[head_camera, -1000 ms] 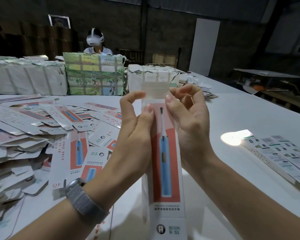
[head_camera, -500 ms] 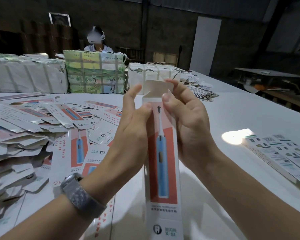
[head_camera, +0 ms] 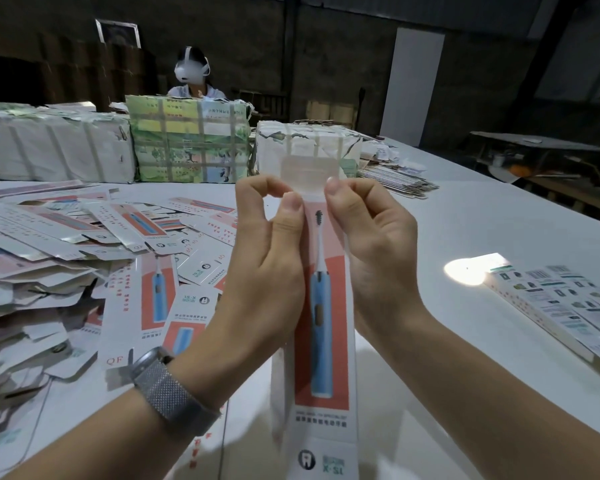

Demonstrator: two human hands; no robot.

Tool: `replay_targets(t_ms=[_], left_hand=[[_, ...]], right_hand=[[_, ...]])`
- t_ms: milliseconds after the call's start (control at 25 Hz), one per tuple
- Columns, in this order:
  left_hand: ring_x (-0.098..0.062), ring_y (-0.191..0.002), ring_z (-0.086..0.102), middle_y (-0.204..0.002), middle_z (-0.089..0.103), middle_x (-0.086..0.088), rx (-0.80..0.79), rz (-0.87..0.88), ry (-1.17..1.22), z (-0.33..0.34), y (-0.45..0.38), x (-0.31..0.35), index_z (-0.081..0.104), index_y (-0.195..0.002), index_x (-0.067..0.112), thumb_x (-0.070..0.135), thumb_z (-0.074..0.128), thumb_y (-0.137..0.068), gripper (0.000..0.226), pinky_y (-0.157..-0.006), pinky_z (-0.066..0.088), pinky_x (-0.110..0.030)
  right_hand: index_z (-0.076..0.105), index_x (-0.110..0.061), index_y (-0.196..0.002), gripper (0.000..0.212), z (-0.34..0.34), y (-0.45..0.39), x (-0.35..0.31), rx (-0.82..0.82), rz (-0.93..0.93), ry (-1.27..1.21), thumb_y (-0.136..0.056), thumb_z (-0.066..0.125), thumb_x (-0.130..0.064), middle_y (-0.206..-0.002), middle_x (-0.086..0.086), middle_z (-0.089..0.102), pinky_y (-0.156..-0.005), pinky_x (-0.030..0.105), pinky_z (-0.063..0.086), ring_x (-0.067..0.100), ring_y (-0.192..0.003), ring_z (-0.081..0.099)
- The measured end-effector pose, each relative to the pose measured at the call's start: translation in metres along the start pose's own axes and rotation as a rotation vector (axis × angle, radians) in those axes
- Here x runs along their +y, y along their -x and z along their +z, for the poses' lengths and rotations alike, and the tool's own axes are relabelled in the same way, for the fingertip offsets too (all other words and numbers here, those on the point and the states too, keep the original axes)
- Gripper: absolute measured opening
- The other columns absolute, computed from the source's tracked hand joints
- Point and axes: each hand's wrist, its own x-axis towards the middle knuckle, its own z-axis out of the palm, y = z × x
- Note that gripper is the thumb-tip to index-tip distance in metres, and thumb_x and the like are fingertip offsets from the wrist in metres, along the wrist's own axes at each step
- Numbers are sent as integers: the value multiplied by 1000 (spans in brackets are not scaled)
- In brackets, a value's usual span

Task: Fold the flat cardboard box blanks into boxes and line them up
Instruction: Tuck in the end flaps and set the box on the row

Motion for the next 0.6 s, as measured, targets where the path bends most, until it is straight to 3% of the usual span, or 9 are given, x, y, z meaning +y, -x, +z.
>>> replay_targets(t_ms=[120,360,480,600], left_hand=[[-51,-112,53,-124,50,-38,12,-14,10,1,1,-3,39,-133,-11,16,33,-106,38,-96,44,-64],[-47,-131,46,-142,44,-32,16,-41,40,0,1,-1,35,-145,-2,20,34,-106,44,-108,40,-60],[-46,-122,52,-137,48,-34,5,-36,72,0,0,-2,38,-143,-1,17,34,-106,41,-105,43,-59],[-32,-101,54,-119,55,-29,-11,0,67,1,1,0,42,-138,-2,14,33,-107,36,-96,47,-55]], right_hand=[[53,-12,-80,17,-1,0,-3,-23,-20,-6,-86,64,-22,-75,12,45,-69,45,37,31,-71,41],[57,-20,-93,19,-1,0,-5,-82,-58,-36,-81,68,-28,-72,-4,60,-71,40,51,26,-74,57],[60,-17,-77,19,-1,0,-5,-58,-12,-16,-80,72,-32,-71,7,59,-64,42,48,30,-67,52],[61,-16,-76,10,-1,-1,-5,-45,35,-6,-82,67,-22,-73,11,57,-64,40,49,29,-69,52]])
